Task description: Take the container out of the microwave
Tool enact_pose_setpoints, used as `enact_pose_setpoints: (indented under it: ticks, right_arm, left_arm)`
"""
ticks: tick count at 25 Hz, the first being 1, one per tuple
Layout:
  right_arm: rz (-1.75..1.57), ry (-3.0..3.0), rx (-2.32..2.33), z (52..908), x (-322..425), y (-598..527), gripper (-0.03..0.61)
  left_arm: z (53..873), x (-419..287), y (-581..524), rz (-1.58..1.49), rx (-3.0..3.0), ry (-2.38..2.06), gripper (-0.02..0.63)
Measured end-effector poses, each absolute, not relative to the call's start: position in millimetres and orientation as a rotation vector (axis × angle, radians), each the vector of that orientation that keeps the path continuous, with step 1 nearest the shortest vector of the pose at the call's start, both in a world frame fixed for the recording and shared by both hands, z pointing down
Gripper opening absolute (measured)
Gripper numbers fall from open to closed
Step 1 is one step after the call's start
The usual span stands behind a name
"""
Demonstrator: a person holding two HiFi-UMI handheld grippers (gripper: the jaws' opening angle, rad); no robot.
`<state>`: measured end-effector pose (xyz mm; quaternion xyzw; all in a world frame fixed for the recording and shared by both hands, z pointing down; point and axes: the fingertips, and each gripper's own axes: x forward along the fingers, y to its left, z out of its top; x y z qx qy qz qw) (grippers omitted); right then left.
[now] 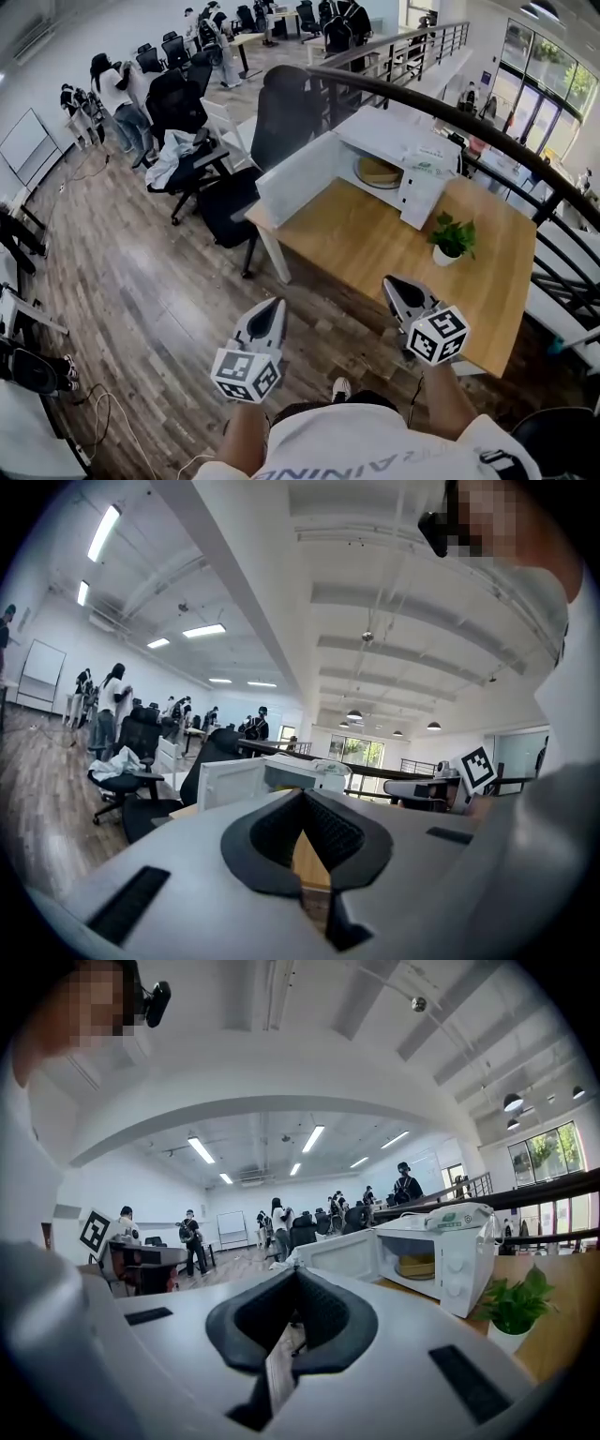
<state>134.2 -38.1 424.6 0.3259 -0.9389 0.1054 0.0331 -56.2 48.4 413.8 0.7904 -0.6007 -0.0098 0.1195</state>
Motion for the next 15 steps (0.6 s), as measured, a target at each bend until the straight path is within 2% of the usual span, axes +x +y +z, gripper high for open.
enact_pose_setpoints:
  ticks: [15]
  right_arm:
    - [0.388, -2.789, 1.131, 451.5, 147.1, -132.7, 0.021]
  left_arm:
    - [418.7, -46.6, -76.6, -0.057, 2.405, -1.587, 0.032]
